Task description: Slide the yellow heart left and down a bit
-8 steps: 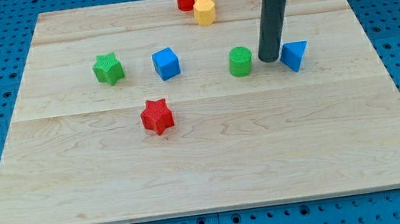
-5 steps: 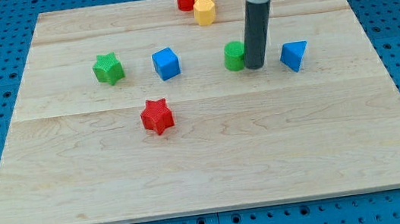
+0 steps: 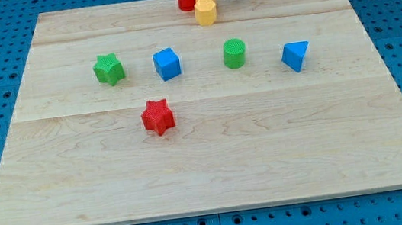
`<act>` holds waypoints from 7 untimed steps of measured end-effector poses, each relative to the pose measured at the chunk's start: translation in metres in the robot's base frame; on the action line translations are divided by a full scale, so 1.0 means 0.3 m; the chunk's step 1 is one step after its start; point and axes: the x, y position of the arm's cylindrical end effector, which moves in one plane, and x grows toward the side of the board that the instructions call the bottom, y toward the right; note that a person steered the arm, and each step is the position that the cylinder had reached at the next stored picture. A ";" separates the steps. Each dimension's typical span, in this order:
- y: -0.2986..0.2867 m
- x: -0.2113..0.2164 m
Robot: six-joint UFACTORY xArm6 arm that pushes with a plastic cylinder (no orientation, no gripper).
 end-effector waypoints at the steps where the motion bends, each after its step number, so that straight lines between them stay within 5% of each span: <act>1: -0.047 0.003; 4: -0.369 0.014; 7: -0.169 0.021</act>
